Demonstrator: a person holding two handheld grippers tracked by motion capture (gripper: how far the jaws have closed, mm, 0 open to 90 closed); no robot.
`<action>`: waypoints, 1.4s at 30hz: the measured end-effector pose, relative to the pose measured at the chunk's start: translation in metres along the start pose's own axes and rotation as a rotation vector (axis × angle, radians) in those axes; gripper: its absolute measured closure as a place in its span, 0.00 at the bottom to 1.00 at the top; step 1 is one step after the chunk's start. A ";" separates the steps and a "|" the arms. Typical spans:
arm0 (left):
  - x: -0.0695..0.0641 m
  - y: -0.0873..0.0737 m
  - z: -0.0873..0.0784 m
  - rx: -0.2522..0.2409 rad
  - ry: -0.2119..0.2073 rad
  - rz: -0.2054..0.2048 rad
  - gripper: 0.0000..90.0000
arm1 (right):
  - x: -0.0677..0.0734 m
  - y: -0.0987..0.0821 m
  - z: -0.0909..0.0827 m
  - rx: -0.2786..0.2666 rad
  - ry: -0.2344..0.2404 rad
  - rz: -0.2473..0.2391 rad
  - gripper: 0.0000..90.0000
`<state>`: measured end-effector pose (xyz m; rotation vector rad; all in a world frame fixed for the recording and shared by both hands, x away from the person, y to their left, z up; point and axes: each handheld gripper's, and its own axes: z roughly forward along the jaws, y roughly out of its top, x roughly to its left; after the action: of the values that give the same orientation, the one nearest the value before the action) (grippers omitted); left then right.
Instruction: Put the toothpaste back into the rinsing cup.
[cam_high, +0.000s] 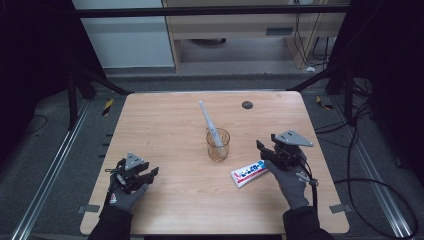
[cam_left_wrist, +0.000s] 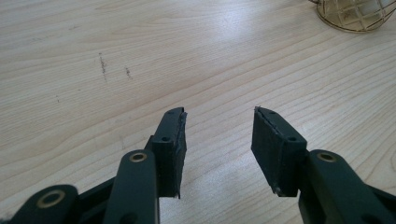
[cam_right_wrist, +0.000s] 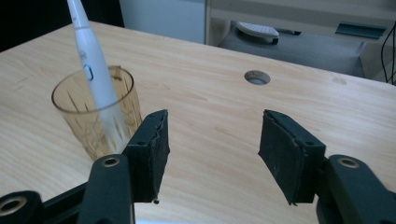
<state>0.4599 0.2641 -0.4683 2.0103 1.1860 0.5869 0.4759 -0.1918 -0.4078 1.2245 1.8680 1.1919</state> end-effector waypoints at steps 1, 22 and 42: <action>0.000 0.000 0.000 0.000 0.000 0.000 0.60 | -0.001 -0.002 -0.001 0.005 0.001 -0.003 0.46; 0.000 0.001 0.004 0.010 -0.002 -0.003 0.60 | -0.036 -0.048 0.000 0.140 -0.029 0.028 1.00; 0.003 0.000 0.002 0.010 0.006 0.001 0.61 | -0.049 -0.054 0.053 0.229 0.036 0.046 1.00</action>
<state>0.4632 0.2663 -0.4695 2.0186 1.1935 0.5892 0.5194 -0.2271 -0.4791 1.3832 2.0576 1.0509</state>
